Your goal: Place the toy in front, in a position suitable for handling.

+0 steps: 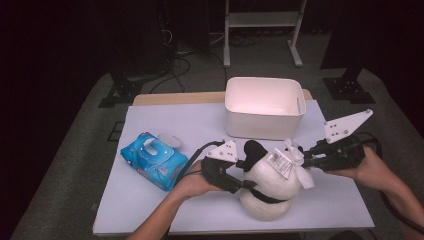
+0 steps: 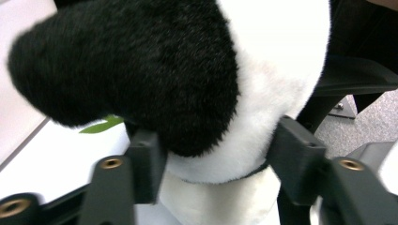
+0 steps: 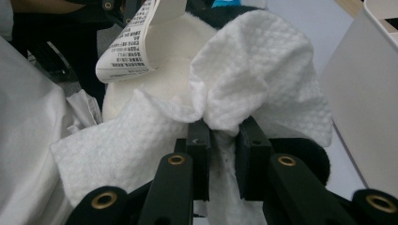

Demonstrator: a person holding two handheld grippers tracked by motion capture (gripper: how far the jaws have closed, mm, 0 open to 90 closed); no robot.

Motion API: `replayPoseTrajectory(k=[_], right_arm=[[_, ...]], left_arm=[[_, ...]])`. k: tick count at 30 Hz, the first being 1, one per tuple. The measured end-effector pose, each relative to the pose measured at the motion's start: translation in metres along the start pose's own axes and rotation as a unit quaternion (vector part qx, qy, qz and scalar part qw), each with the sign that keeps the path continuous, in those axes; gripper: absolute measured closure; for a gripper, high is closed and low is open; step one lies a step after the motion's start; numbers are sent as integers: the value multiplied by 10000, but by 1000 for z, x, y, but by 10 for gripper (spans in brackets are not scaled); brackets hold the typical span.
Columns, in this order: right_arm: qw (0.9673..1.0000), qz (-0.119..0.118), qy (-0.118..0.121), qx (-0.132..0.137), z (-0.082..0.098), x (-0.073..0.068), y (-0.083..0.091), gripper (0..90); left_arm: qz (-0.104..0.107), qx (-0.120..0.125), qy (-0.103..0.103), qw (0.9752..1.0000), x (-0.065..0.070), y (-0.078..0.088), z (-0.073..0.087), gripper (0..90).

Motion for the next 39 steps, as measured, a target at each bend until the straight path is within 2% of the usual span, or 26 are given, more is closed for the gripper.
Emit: replayPoseTrajectory(k=[5,7,8,9,13,16,20,23,25,27,33,36,39], right_arm=[[9999,-112,-46,65,6,-3,-1,772],[9998,-165,-19,91,6,-6,-2,771],[9998,-170,21,83,5,-7,-2,771],[9998,-168,12,68,5,-9,-2,771],[9999,-83,11,74,6,-8,2,770],[9999,-14,50,128,5,-5,6,769],[9999,60,16,140,3,-2,5,769],[9999,-31,20,104,4,-2,-2,769],[10000,-40,49,69,5,-2,-5,769],[10000,-16,0,53,5,0,-3,769],[9996,226,-146,4,6,13,1,769],[9989,396,-247,-63,8,22,3,767],[9988,371,-334,-17,12,24,2,767]], left_arm=[[121,-91,218,9996,-2,-4,-3,218],[192,-121,213,9995,-1,-7,-5,195],[245,-106,156,9995,0,-8,-6,210],[249,-68,56,9996,2,-8,-7,262],[136,-51,-184,9997,3,-6,-12,413],[68,-6,-317,9995,-2,-4,-16,458],[-135,-4,-541,9984,-12,6,-23,472],[-66,-102,-567,9983,-11,8,-18,475],[-13,-44,-525,9986,-8,8,-15,485],[5,-30,-567,9984,-5,8,-13,493],[18,-49,-669,9977,1,8,-14,502],[12,-23,-638,9980,1,8,-13,502],[-53,-7,-552,9985,-2,8,-12,501]])
Point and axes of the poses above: each handheld gripper's, and its own axes: y roughly backward along the jaws, z roughly out of its underside, x roughly to its right, the point moved 3 cm from there along -y, roughly forward along the jaws, and after that the axes turned 2 degrees about -y, right-handed, at the moved point
